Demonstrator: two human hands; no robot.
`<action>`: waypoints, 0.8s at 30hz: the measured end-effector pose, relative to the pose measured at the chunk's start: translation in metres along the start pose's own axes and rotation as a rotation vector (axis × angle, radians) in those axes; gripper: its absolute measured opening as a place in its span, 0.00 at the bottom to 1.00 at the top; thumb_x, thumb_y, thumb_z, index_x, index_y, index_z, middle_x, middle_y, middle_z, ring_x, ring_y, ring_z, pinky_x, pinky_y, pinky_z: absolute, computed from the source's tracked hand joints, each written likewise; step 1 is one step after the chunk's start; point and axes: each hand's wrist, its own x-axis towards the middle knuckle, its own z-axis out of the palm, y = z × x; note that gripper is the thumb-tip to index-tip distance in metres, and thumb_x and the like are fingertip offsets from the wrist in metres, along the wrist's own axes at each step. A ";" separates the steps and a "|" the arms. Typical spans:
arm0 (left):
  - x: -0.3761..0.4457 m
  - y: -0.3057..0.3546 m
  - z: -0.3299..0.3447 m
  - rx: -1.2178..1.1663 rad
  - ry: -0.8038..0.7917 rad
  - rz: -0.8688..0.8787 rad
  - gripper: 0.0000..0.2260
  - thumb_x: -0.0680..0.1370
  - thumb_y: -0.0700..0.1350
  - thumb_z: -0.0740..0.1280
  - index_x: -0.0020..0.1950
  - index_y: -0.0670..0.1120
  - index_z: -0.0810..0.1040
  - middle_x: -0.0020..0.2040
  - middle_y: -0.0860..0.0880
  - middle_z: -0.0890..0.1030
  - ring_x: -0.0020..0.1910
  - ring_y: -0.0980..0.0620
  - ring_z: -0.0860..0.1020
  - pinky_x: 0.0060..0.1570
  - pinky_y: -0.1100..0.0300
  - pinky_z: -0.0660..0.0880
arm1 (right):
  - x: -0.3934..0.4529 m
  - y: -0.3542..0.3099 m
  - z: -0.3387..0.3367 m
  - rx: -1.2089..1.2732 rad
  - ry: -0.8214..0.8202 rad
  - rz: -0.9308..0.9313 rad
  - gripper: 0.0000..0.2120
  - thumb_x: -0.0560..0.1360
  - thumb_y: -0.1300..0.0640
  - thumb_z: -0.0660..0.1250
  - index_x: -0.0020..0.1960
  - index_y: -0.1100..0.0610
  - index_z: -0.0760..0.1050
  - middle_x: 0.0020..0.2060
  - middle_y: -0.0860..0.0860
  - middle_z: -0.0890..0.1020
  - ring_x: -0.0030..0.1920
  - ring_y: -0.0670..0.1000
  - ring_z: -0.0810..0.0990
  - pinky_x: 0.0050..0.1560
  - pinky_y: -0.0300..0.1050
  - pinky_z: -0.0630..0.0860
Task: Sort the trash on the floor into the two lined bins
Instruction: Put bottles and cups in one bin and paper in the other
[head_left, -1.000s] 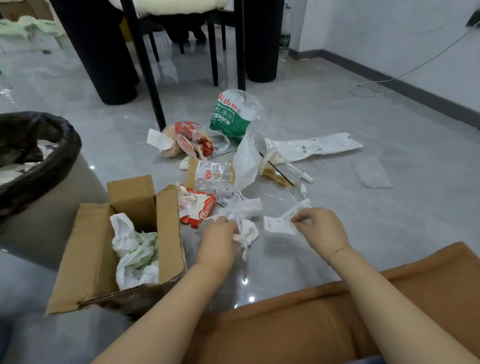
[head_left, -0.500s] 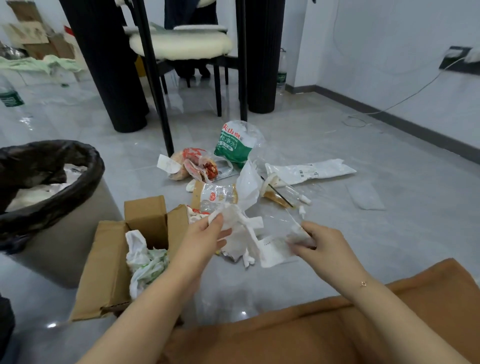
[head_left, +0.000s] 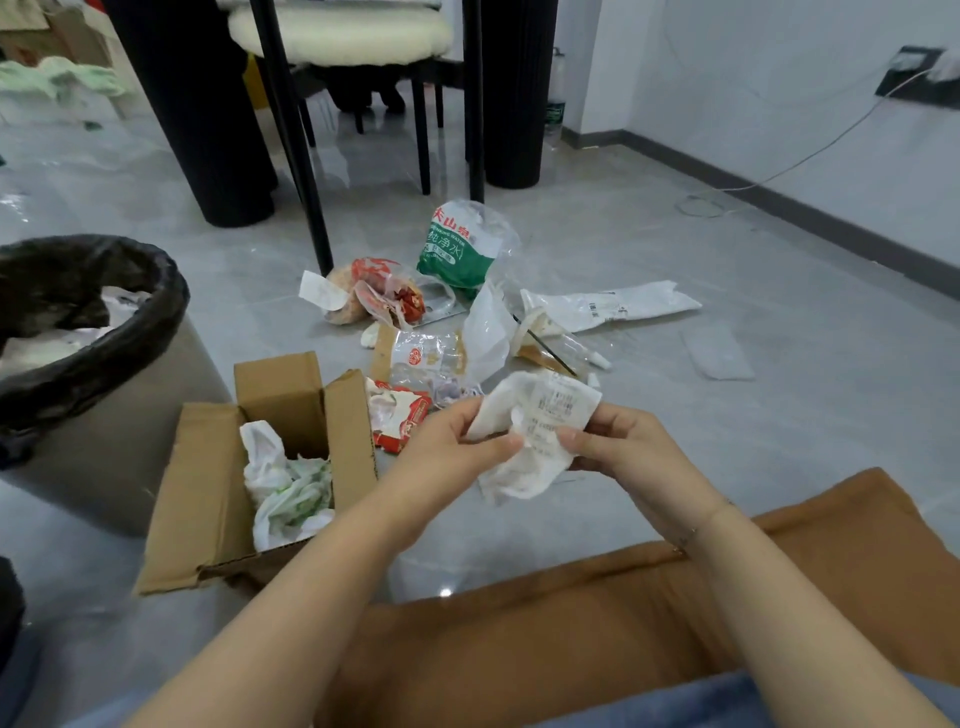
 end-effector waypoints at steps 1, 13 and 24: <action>0.001 -0.001 0.002 0.015 -0.011 -0.015 0.10 0.76 0.40 0.70 0.57 0.47 0.80 0.48 0.53 0.85 0.44 0.59 0.82 0.38 0.69 0.74 | 0.001 -0.001 0.001 -0.009 0.008 -0.002 0.11 0.76 0.68 0.65 0.57 0.65 0.79 0.50 0.59 0.84 0.48 0.57 0.83 0.50 0.51 0.81; 0.006 -0.011 0.012 -0.097 0.092 -0.171 0.12 0.75 0.39 0.71 0.57 0.45 0.80 0.50 0.47 0.85 0.46 0.50 0.84 0.39 0.61 0.79 | -0.003 -0.002 0.012 -0.049 0.111 -0.163 0.11 0.72 0.74 0.66 0.50 0.63 0.79 0.46 0.59 0.82 0.35 0.52 0.81 0.38 0.43 0.82; 0.007 -0.010 0.005 -0.276 0.124 -0.095 0.11 0.76 0.32 0.66 0.58 0.40 0.80 0.53 0.41 0.84 0.53 0.43 0.82 0.56 0.49 0.79 | -0.004 -0.001 0.020 0.202 -0.065 0.057 0.07 0.74 0.60 0.67 0.44 0.64 0.77 0.44 0.56 0.84 0.43 0.55 0.82 0.41 0.46 0.80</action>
